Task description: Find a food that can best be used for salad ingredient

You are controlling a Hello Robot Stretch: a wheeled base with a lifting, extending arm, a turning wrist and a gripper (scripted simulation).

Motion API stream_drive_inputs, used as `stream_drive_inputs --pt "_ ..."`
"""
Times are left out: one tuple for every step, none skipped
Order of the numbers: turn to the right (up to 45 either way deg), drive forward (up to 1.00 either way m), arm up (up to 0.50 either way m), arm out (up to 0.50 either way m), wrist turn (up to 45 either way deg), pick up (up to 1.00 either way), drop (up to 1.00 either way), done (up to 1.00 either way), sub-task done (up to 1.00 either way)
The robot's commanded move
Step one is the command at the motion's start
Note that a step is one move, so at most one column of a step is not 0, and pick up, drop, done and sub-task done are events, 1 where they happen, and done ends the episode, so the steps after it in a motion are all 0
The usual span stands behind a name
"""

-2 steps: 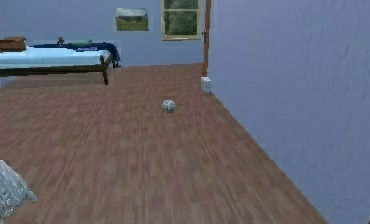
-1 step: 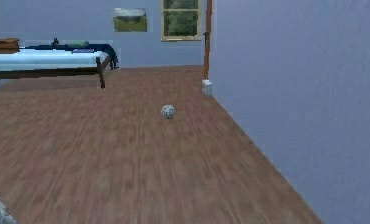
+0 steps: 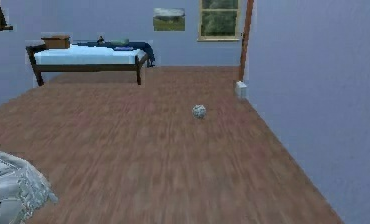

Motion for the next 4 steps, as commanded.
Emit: stream_drive_inputs --pt "0.0 0.5 0.0 0.0 0.0 0.0 0.0 0.0 0.0" --pt "-6.0 0.0 0.0 0.0 0.0 0.0 0.0 0.0 0.0" --pt "0.0 1.0 0.0 0.0 0.0 0.0 0.0 0.0 0.0" --pt "-6.0 0.0 0.0 0.0 0.0 0.0 0.0 0.0 0.0"
